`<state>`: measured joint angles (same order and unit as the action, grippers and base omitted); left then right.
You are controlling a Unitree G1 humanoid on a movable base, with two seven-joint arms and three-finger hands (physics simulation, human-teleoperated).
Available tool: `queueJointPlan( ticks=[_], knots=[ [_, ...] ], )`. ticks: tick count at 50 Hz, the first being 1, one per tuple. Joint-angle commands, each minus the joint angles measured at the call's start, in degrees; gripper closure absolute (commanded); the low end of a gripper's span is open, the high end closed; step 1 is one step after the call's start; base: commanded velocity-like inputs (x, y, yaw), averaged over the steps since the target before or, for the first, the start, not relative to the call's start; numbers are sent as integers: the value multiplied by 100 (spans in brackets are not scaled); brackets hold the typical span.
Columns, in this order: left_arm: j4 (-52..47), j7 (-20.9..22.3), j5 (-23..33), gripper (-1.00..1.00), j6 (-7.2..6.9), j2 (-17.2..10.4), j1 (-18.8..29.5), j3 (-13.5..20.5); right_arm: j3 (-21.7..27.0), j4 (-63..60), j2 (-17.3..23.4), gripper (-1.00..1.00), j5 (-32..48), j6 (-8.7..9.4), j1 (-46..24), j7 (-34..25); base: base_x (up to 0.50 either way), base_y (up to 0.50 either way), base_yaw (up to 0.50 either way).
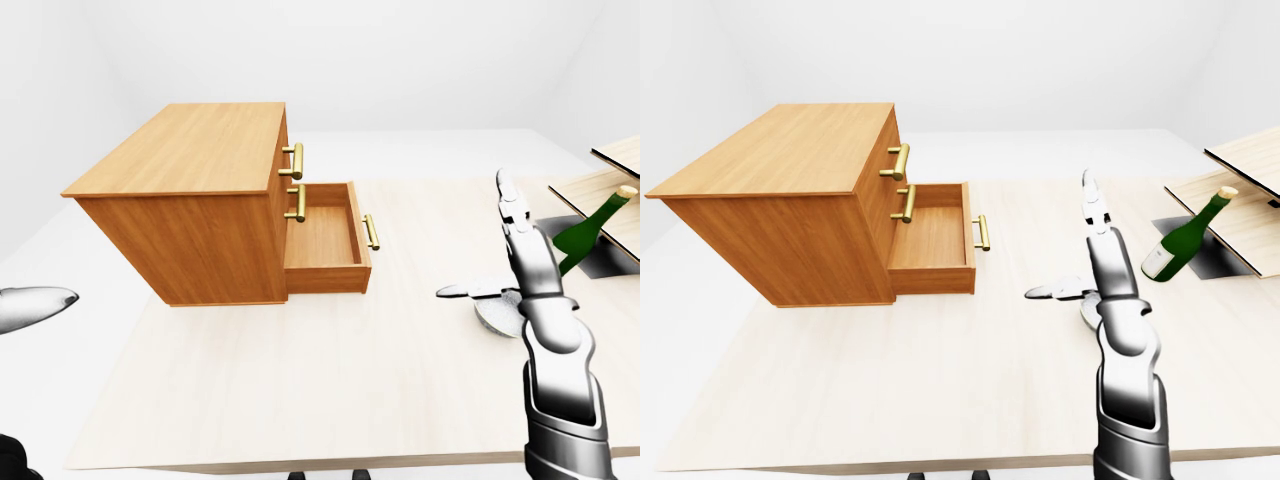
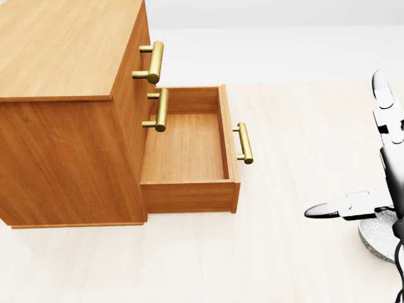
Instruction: Put the bowl on top of the cabinet.
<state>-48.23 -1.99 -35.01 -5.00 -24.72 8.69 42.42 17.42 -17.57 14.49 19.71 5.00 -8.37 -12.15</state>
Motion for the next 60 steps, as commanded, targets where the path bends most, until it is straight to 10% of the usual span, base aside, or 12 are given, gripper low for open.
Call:
queueJointPlan(
  ticks=[1, 43, 60],
  knots=[
    [-2, 29, 71, -100, 0, 17, -3, -13, 154, 139, 64, -100, 409, 0, 176, -172, 0, 0, 0],
    [-13, 18, 78, -100, 0, 1, 15, -4, 771, -78, -10, -100, 1442, -4, 938, -669, 0, 0, 0],
    [2, 71, 176, -100, 0, 42, 4, -32, 945, 19, 21, -100, 1687, -410, 1043, -674, 0, 0, 0]
  ],
)
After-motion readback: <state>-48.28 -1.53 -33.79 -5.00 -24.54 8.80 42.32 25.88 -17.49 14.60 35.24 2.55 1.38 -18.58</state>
